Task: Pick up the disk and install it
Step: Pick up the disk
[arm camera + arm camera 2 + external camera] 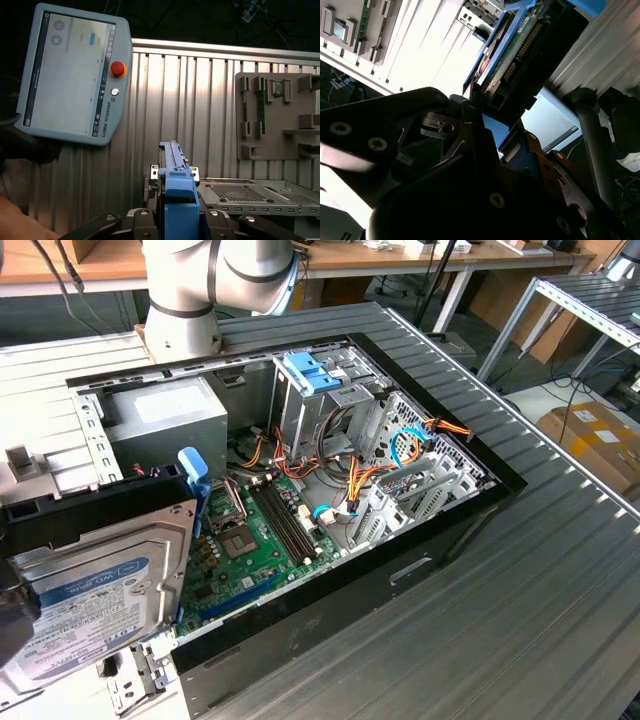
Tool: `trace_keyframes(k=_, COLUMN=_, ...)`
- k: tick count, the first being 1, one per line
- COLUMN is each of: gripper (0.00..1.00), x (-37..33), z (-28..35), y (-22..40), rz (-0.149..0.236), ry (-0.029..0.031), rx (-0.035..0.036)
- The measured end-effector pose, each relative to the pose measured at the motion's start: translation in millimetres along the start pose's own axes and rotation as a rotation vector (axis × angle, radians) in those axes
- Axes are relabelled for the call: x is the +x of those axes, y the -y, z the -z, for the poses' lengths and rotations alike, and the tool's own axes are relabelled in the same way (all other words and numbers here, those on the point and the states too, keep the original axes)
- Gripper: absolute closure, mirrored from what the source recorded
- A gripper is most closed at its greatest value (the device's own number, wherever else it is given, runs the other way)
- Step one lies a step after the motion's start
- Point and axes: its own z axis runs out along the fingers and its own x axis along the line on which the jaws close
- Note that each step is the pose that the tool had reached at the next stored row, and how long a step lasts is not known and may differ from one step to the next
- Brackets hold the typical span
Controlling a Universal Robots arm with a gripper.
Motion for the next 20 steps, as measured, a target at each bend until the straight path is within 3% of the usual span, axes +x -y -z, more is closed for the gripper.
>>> trace_keyframes(k=20, gripper=0.63, x=0.7, z=0.3, y=16.0, rz=0.000, ry=-0.0001, rx=-0.0001)
